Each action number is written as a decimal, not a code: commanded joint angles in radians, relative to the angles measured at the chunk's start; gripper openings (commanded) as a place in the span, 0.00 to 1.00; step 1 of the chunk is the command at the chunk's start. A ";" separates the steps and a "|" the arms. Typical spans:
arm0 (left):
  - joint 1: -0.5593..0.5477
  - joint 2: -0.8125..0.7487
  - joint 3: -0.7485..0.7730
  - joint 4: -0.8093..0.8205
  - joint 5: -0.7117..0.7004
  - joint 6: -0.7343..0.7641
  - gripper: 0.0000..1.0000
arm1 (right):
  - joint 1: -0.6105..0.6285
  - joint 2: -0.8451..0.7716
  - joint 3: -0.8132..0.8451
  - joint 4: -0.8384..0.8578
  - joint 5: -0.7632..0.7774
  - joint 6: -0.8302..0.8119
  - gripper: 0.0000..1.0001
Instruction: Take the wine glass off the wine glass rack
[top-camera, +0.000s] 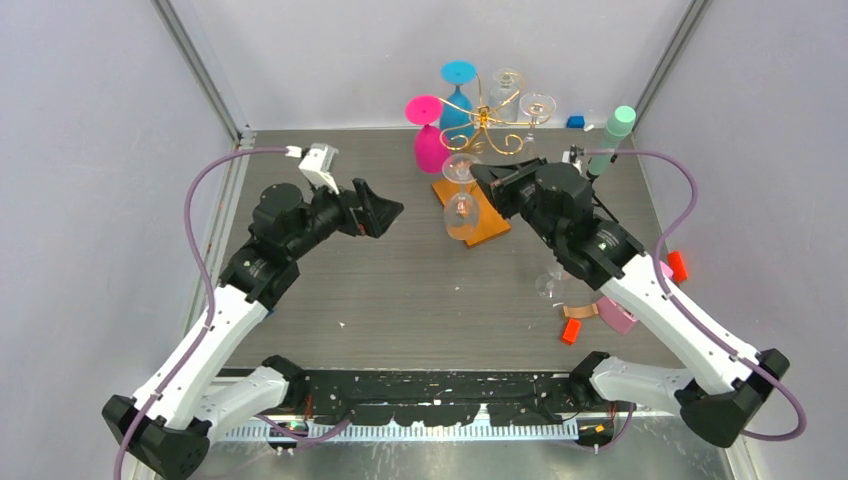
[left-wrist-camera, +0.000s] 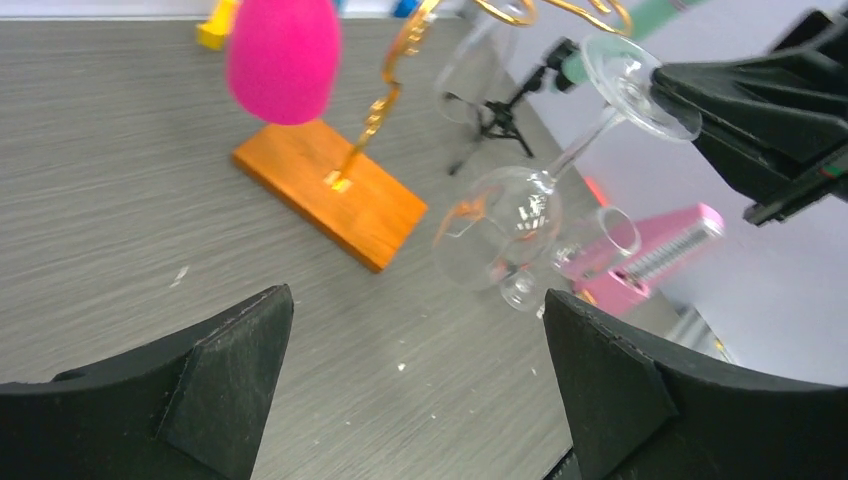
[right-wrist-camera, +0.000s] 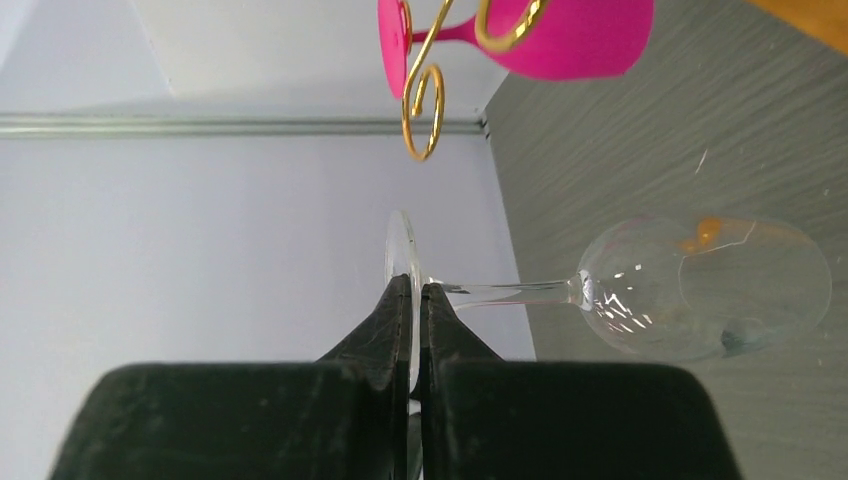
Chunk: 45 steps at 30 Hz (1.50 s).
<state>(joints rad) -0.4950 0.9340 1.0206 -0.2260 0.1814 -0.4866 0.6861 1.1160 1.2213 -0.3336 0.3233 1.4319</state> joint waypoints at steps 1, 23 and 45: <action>0.006 0.009 -0.080 0.294 0.317 0.070 0.99 | 0.003 -0.098 -0.039 0.048 -0.147 0.098 0.00; -0.070 0.244 -0.055 0.762 0.736 -0.032 0.60 | 0.006 -0.149 -0.120 0.169 -0.456 0.252 0.00; -0.079 0.234 -0.038 0.647 0.579 0.034 0.00 | 0.006 -0.169 -0.175 0.192 -0.415 0.172 0.63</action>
<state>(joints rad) -0.5705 1.2320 0.9501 0.4706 0.8948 -0.5064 0.6865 0.9890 1.0729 -0.2127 -0.1310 1.6726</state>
